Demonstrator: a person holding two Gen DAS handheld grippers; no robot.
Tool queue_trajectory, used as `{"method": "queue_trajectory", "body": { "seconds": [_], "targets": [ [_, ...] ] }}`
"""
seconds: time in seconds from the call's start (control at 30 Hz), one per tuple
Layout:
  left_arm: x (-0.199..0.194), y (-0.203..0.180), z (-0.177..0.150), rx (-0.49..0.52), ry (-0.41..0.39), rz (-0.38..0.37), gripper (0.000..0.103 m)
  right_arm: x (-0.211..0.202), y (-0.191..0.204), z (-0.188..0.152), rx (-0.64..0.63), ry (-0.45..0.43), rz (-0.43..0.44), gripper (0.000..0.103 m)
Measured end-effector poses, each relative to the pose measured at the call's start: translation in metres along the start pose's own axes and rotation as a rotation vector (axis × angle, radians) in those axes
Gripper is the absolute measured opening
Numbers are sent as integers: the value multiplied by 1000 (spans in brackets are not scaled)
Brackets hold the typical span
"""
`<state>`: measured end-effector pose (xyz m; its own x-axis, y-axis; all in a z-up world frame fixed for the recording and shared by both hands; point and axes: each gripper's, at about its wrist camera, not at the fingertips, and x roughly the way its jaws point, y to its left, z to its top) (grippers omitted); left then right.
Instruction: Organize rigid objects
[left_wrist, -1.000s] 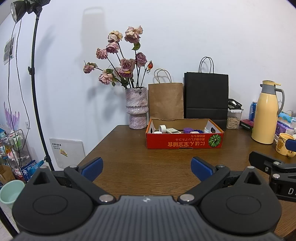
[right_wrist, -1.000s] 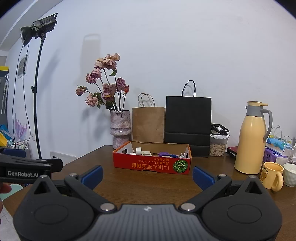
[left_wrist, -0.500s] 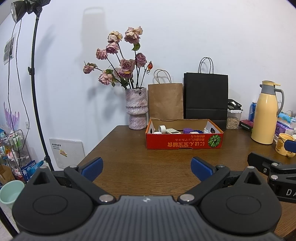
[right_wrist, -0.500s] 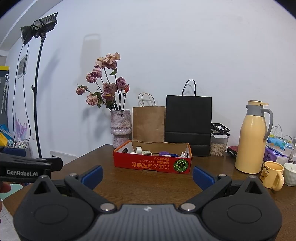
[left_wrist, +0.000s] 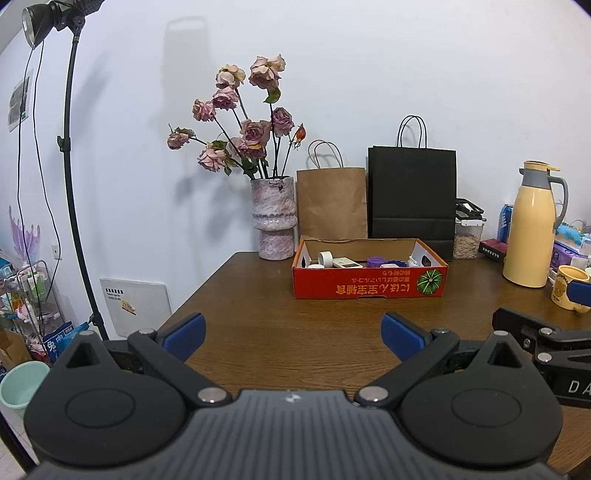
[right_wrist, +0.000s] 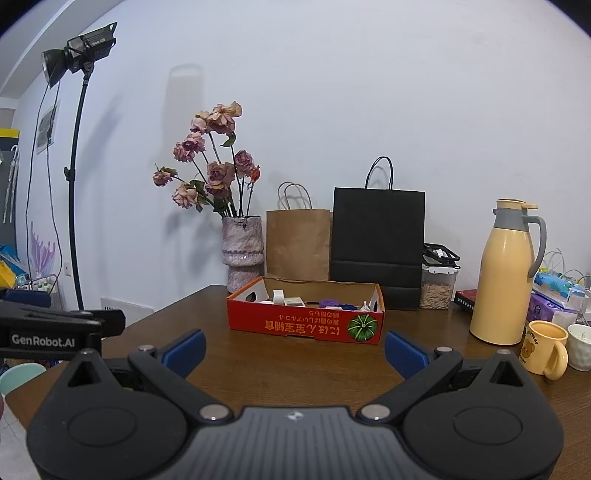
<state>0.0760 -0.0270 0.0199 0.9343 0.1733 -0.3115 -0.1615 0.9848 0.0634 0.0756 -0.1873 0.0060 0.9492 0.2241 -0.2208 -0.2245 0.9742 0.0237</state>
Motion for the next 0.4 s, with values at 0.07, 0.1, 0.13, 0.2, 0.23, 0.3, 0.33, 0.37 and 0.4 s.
{"method": "queue_trajectory", "body": {
  "seconds": [0.07, 0.1, 0.13, 0.2, 0.23, 0.3, 0.33, 0.37, 0.4],
  "targets": [
    [0, 0, 0, 1, -2, 0, 103, 0, 0, 0, 1, 0, -1, 103],
    [0, -1, 0, 2, -3, 2, 103, 0, 0, 0, 0, 2, 1, 103],
    [-1, -1, 0, 3, -4, 2, 103, 0, 0, 0, 0, 2, 1, 103],
    [-1, -2, 0, 3, -2, 0, 103, 0, 0, 0, 0, 3, 1, 103],
    [-1, -2, 0, 2, -3, 0, 103, 0, 1, -1, 0, 3, 1, 103],
    [-1, -1, 0, -1, -3, -4, 103, 0, 1, -2, 0, 3, 2, 103],
    [-1, -1, 0, -2, -4, -5, 103, 0, 1, -1, 0, 4, 2, 103],
    [-1, -1, 0, -2, -3, -4, 103, 0, 1, -2, 0, 4, 1, 103],
    [-1, -1, 0, -2, -2, -4, 103, 0, 1, -1, 0, 4, 1, 103]
  ]
}}
